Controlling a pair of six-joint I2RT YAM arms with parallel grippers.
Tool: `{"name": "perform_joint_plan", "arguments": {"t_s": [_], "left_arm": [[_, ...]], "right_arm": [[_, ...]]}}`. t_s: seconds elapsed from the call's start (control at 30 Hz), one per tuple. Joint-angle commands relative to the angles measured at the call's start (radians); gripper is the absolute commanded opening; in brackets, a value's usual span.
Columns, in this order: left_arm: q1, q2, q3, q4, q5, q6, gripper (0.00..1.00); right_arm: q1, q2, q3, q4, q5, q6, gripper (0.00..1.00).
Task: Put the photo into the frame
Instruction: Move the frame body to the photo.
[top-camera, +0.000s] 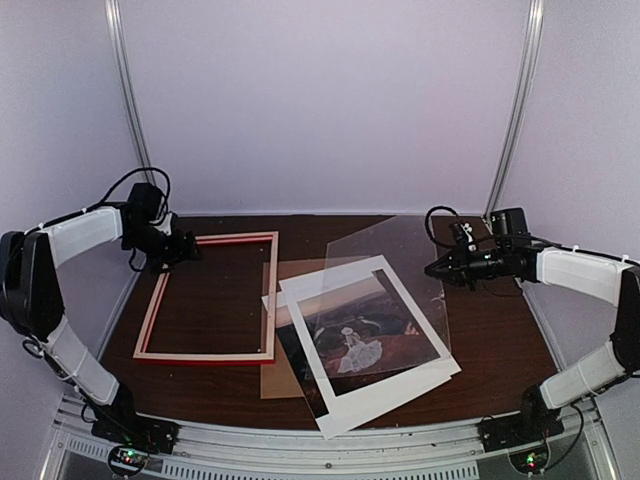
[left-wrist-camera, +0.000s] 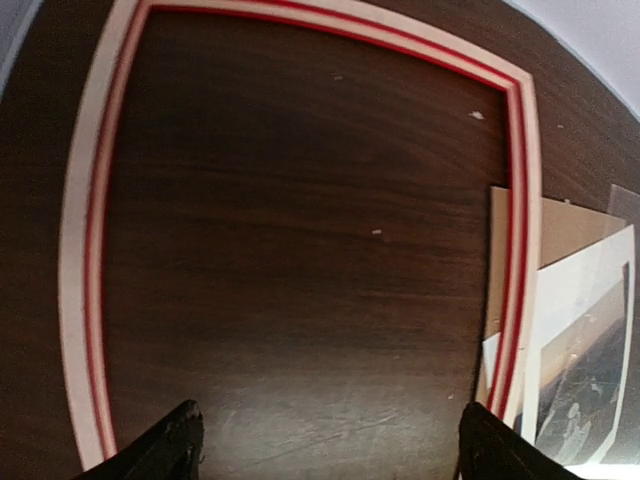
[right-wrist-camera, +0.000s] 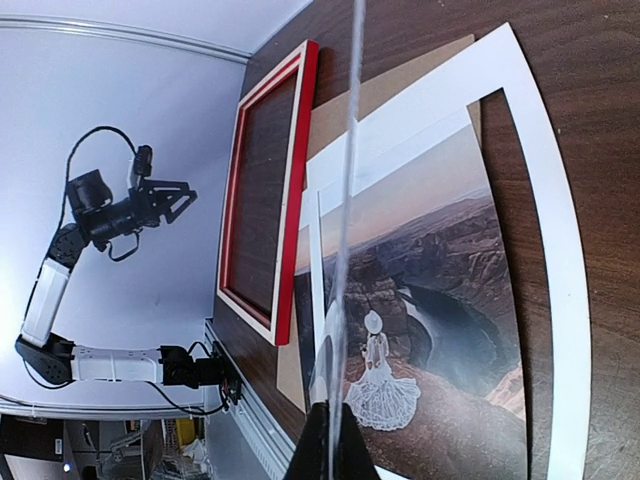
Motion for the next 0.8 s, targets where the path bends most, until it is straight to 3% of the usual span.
{"name": "perform_joint_plan", "arguments": {"t_s": [0.0,0.17,0.37,0.57,0.77], "left_arm": [[0.126,0.006,0.019,-0.177,-0.034,0.133,0.89],[0.231,0.108,0.080,-0.251,-0.085,0.197,0.90],[0.272,0.230,0.170,-0.267,-0.198,0.243,0.89],[0.273,0.363,0.271,-0.298,-0.255,0.281,0.76],[0.273,0.420,0.280,-0.297,-0.259,0.307,0.65]], "right_arm": [[-0.005,-0.027,0.041,0.044,-0.044,0.013,0.00],[-0.005,-0.008,0.031,0.095,-0.063,0.037,0.00],[-0.005,0.012,0.023,0.133,-0.078,0.041,0.00],[-0.005,0.010,0.005,0.150,-0.083,0.043,0.00],[-0.007,0.002,-0.003,0.156,-0.081,0.043,0.00]]}}
